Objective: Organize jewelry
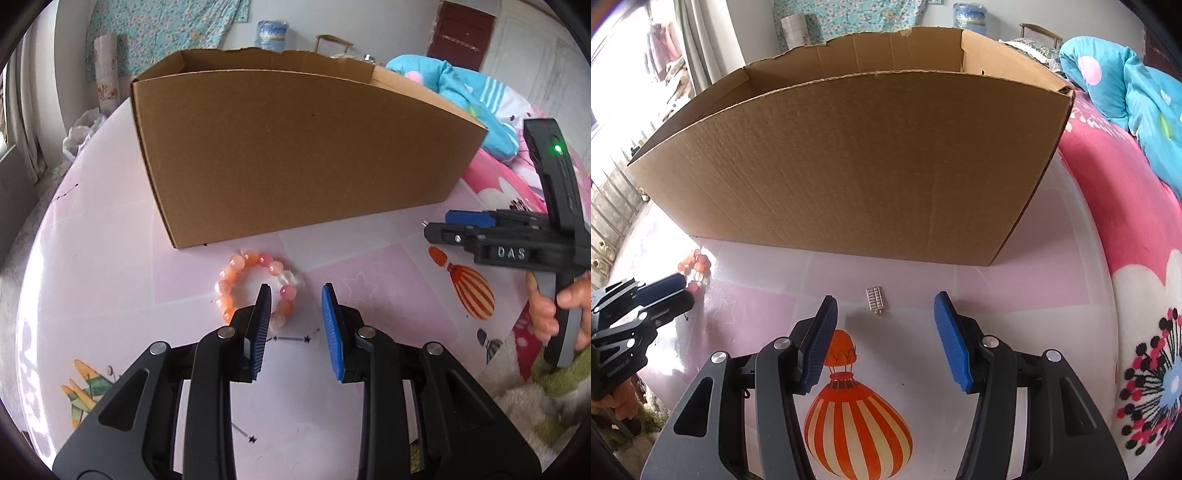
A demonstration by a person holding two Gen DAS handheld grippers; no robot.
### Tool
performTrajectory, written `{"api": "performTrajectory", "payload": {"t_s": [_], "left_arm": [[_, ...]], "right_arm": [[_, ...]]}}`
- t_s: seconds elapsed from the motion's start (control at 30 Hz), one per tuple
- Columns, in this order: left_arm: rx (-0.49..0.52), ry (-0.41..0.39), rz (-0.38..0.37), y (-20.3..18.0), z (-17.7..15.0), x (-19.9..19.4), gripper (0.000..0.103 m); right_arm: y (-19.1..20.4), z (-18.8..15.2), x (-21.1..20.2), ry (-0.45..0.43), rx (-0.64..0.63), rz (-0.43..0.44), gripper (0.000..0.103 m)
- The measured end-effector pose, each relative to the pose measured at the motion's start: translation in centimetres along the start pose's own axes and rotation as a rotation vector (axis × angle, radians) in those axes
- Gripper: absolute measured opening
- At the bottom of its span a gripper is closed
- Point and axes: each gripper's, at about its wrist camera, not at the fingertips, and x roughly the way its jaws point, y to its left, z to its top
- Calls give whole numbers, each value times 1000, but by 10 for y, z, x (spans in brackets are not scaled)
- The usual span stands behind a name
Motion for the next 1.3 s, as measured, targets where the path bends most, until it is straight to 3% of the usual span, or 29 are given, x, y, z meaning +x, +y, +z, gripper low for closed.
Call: {"api": "performTrajectory", "payload": {"t_s": [0.2, 0.37, 0.53, 0.67, 0.7, 0.87, 1.3], "left_arm": [[18, -34, -9, 1, 0, -6, 27], [81, 13, 119, -6, 6, 9, 25], [127, 30, 137, -14, 5, 9, 9], [145, 28, 139, -17, 2, 7, 9], [145, 28, 138, -16, 2, 7, 9], [142, 27, 134, -17, 3, 8, 9], [143, 24, 134, -22, 3, 11, 9]], "right_arm": [[-3, -1, -1, -8, 9, 9, 53], [-6, -4, -1, -13, 14, 17, 53], [-9, -7, -3, -20, 24, 30, 53], [-4, -9, -5, -35, -13, 40, 53], [-1, -9, -5, -36, -28, 31, 47], [5, -7, -2, -33, -44, 26, 34], [12, -6, -1, -29, -80, 1, 14]]}}
